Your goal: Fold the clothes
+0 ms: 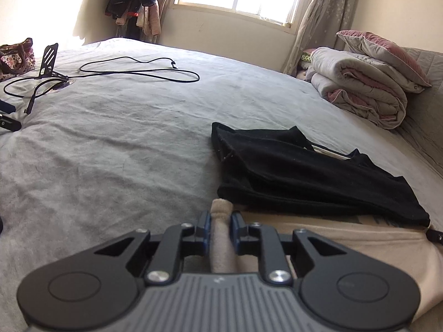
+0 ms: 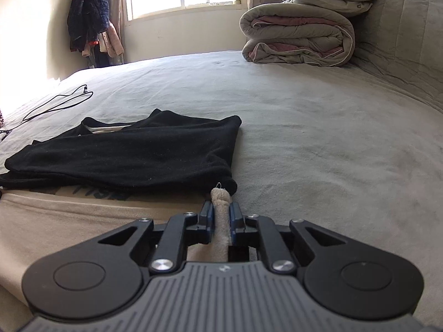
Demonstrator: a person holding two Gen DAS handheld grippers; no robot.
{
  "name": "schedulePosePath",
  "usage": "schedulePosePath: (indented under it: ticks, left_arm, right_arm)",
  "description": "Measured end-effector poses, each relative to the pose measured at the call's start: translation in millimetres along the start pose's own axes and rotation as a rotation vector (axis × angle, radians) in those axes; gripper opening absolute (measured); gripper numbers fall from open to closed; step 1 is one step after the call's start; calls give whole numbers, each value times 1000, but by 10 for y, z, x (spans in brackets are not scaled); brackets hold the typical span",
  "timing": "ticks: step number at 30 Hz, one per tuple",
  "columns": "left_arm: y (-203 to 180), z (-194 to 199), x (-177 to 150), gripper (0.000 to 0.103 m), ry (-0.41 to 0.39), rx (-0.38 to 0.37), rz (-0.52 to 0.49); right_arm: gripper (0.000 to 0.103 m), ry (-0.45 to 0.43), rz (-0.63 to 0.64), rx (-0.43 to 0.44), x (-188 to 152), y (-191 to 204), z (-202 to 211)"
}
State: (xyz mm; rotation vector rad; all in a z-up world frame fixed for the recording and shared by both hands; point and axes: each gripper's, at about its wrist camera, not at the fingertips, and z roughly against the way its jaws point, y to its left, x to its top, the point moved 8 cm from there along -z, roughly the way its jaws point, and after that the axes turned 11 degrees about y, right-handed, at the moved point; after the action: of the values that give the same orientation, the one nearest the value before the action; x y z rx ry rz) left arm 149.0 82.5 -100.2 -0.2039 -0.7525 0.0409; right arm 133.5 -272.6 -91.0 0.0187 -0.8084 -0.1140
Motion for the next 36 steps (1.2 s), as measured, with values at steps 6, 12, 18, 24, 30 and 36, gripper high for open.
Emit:
schedulePosePath:
  ticks: [6,12,18,24,30,36]
  left_arm:
    - [96,252,-16,45,-6,26,12]
    - [219,575,-199,51,19,2,35]
    - [237,848,-357,52,19,-94,40]
    - [374,889,-593,50,39,-174,142]
    - [436,998,-534,52,25,-306,256]
    - [418,885,-638,55,144,-469,379]
  right_arm:
    - [46,-31,-43,-13,-13,-91,222]
    - [56,-60,-118,14,-174,-248,514]
    - [56,-49,-251,44,-384,-346,735]
    - [57,-54,-480,109,-678,-391,983]
    - [57,-50,-646,151,-914,-362,1143]
    - [57,-19,-643,151,-974,-224,1160]
